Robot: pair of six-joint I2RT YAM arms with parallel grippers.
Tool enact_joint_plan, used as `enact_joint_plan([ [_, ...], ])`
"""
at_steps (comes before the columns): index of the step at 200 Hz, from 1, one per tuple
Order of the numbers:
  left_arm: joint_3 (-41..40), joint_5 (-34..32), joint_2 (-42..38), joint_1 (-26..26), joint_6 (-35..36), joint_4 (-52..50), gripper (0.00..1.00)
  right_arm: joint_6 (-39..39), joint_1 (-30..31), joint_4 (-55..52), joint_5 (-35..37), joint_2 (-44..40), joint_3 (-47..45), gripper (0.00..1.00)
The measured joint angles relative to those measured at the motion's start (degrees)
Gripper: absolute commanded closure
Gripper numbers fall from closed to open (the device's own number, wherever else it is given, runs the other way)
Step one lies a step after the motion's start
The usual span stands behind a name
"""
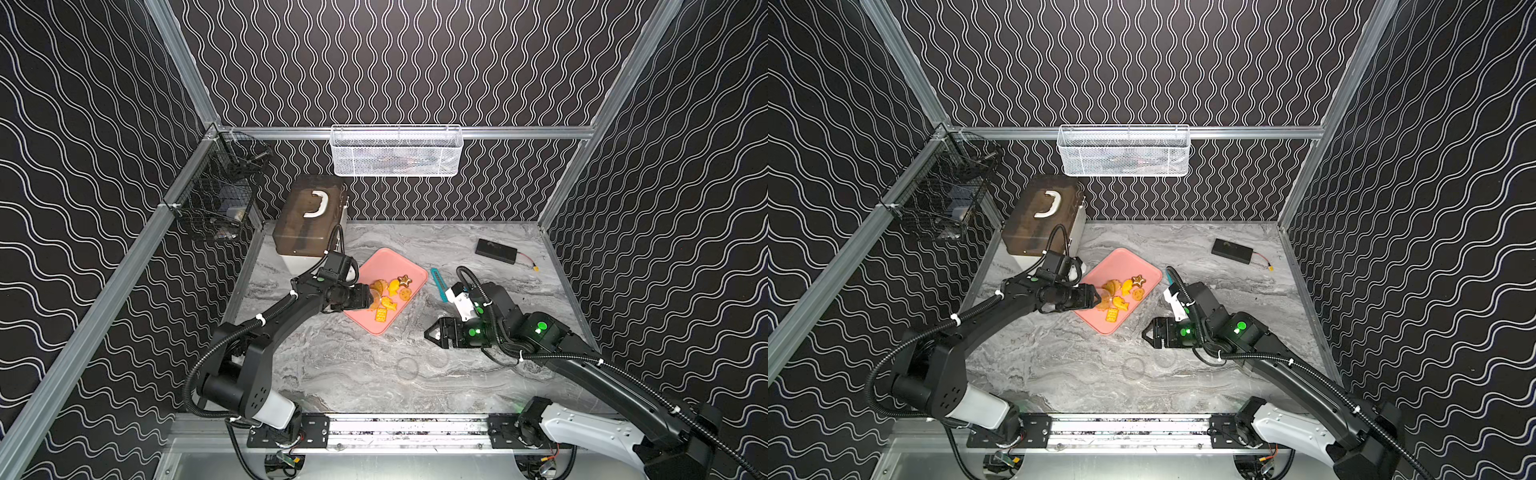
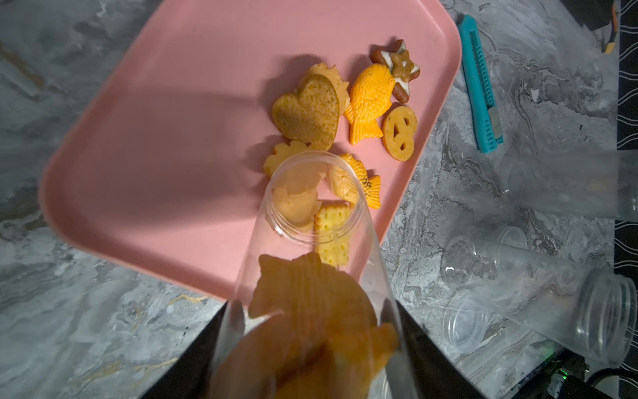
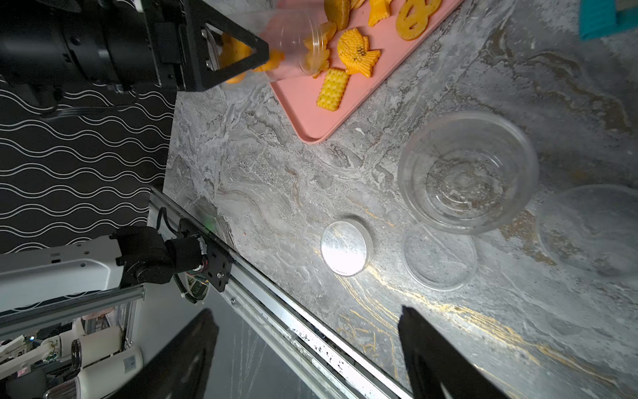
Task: Pour the cookies out of the jar
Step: Pour the cookies in the jar onto the tray.
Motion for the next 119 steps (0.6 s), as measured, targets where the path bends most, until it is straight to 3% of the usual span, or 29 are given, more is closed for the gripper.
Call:
enact_joint_plan([
  [51,-1.1,1.7,-2.2,2.4,-1.7,1.8,0.65,-0.1,0.0,0.0,0.1,-1.2,-0.6,0.15],
  [68,-2.2,7.3,-2.7,4.0,-2.8,4.3,0.65,-0.1,0.0,0.0,0.0,-1.0,-0.7,0.15],
  [88,-1.5,5.4,-2.6,4.4,-3.5,3.4,0.65,0.1,0.0,0.1,0.0,-0.5,-0.7,0.15],
  [119,-0.5,7.7,-1.7,5.0,-3.1,4.0,0.64,0.1,0.0,0.1,0.0,-0.5,-0.7,0.15],
])
